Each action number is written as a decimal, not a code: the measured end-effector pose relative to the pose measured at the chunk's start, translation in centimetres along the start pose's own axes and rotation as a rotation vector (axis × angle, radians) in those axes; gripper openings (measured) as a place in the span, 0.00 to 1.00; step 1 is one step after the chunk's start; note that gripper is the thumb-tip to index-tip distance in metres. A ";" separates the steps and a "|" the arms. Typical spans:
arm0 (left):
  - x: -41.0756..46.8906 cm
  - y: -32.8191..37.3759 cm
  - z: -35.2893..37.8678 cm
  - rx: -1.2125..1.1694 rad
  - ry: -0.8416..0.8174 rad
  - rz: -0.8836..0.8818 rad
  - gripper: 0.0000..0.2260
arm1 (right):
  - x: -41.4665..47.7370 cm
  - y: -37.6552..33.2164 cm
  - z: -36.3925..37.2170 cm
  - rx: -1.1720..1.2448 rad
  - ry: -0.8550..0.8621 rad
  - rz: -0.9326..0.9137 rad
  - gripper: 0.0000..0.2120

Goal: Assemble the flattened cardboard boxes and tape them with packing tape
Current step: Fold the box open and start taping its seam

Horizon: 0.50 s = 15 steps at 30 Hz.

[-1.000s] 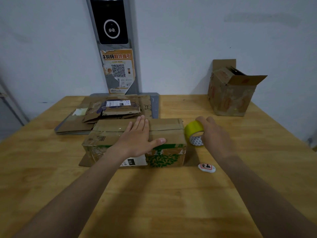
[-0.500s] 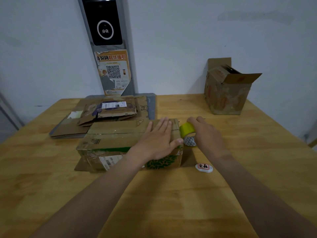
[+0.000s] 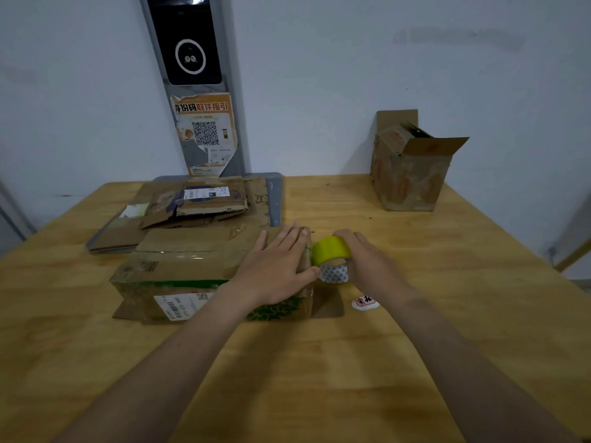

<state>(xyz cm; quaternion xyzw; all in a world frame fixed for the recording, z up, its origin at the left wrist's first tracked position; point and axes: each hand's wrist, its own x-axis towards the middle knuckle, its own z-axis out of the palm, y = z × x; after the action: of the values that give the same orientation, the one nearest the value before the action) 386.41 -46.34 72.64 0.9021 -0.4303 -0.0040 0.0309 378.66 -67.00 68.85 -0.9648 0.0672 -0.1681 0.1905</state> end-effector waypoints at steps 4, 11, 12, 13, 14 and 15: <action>-3.3 -0.2 -0.5 -0.034 -0.025 -0.020 0.34 | -1.7 -1.1 -0.7 0.143 -0.085 -0.048 0.23; -9.6 -1.0 -1.5 -0.053 -0.090 -0.049 0.29 | -4.6 -5.5 -4.0 0.447 -0.260 -0.078 0.19; -10.5 -1.2 -1.5 -0.063 -0.086 -0.028 0.29 | -4.7 -6.3 -4.2 0.485 -0.214 -0.077 0.18; -11.6 -1.4 -1.5 -0.075 -0.080 -0.005 0.30 | -4.7 -7.3 -4.2 0.514 -0.188 -0.087 0.17; -12.6 -1.6 -1.4 -0.086 -0.072 0.021 0.31 | -4.8 -8.3 -4.0 0.529 -0.188 -0.112 0.17; -13.6 -1.7 -1.3 -0.090 -0.062 0.049 0.33 | -4.9 -9.5 -3.6 0.530 -0.209 -0.149 0.18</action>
<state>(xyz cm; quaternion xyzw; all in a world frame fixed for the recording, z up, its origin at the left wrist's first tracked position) 379.22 -34.64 73.57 0.8885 -0.4522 -0.0509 0.0583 373.47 -58.62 74.26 -0.8958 -0.0702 -0.0929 0.4290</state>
